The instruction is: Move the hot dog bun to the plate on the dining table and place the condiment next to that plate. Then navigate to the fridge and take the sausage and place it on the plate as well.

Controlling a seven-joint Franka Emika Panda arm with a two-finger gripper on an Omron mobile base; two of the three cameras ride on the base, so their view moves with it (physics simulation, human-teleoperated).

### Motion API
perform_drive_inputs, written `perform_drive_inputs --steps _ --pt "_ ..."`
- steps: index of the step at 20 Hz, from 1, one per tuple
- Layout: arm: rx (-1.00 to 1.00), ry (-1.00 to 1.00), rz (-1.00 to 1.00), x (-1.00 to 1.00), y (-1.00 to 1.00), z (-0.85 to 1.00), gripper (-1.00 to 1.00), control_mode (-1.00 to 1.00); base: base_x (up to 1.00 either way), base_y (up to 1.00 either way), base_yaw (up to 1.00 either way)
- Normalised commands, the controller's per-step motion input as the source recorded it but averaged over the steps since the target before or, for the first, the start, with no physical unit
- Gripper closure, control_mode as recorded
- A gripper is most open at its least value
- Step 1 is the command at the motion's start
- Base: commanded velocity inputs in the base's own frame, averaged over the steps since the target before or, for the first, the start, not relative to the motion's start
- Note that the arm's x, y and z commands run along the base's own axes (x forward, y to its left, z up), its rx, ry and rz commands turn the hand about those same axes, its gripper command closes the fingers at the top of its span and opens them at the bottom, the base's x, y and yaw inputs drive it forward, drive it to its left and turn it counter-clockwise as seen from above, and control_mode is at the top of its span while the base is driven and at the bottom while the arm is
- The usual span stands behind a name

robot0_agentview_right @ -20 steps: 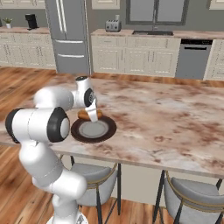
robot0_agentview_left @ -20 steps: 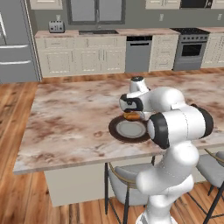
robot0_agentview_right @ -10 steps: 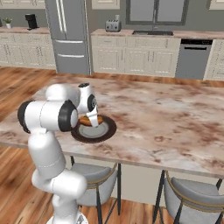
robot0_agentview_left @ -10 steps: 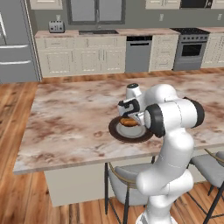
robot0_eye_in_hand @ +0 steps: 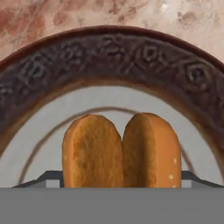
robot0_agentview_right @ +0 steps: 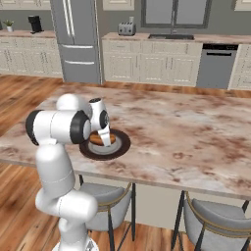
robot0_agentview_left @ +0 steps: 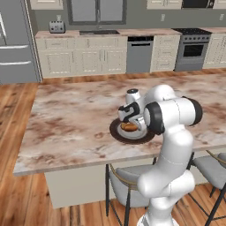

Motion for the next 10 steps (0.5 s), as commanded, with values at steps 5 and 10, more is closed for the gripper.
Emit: perform_drive_inputs --steps 5,10 --pt "0.0 0.0 0.0 -0.01 0.0 -0.09 -1.0 -1.0 0.0 0.0 0.0" --pt "0.0 -0.03 0.0 -0.06 -0.04 0.0 -1.0 -1.0 0.0 0.0 0.0"
